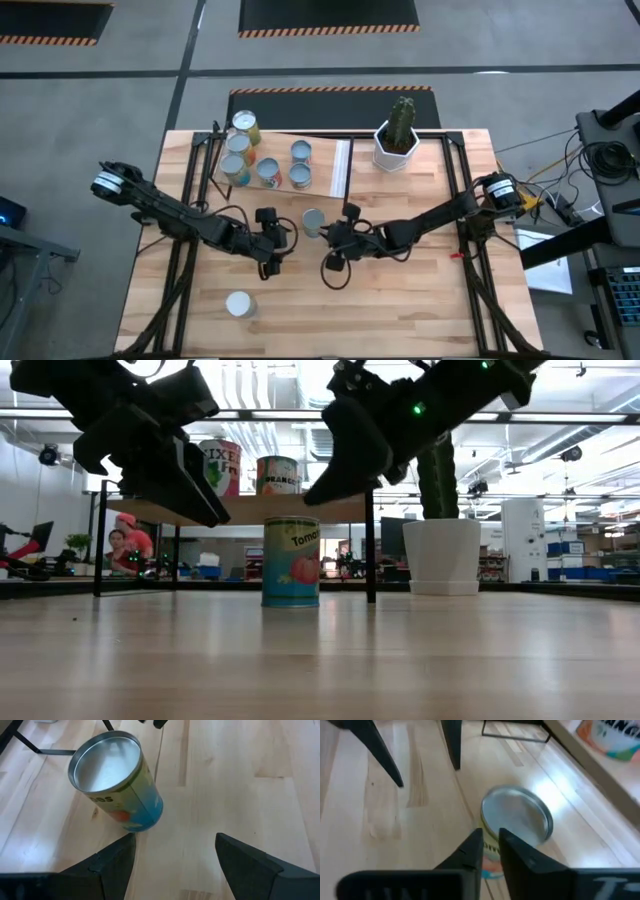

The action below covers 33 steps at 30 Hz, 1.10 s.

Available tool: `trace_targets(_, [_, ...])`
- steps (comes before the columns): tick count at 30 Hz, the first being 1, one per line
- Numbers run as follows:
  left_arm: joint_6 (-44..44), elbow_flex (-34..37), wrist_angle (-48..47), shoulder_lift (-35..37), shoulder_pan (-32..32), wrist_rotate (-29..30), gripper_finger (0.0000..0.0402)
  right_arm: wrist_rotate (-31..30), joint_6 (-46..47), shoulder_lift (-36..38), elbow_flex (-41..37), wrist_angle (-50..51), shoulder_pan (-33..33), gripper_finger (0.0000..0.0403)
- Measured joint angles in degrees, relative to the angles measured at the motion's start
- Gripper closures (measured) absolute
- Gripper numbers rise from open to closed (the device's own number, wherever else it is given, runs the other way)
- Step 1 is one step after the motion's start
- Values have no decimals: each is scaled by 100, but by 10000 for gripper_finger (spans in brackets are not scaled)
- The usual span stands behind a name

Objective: Pick and place cans onto a shelf
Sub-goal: Put the canned tomatoes on the shelf

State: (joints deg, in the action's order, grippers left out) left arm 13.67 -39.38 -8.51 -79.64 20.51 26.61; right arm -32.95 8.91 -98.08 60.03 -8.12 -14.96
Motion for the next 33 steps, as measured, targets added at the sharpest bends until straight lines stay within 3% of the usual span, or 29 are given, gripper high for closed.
trace_targets(13, [-96,3,203,0,0,7,146,-4,-413,-52,557,557,0,132])
trace_targets(18, [-625,13,1022,0,2,9,146,-1,-566,-40,876,1087,-18,81])
trace_targets(22, [-1293,15,1655,2,2,9,150,-3,-666,-7,1011,1369,-77,84])
trace_targets(25, [-1647,15,1982,-5,-57,7,176,-4,-706,4,1017,1432,-135,111])
trace_targets(28, [-1813,15,2127,-83,-166,222,231,-2,-740,9,1015,1601,-194,155])
trace_targets(33, [-1942,17,2292,-393,-303,498,368,0,-715,11,1012,1915,-252,248])
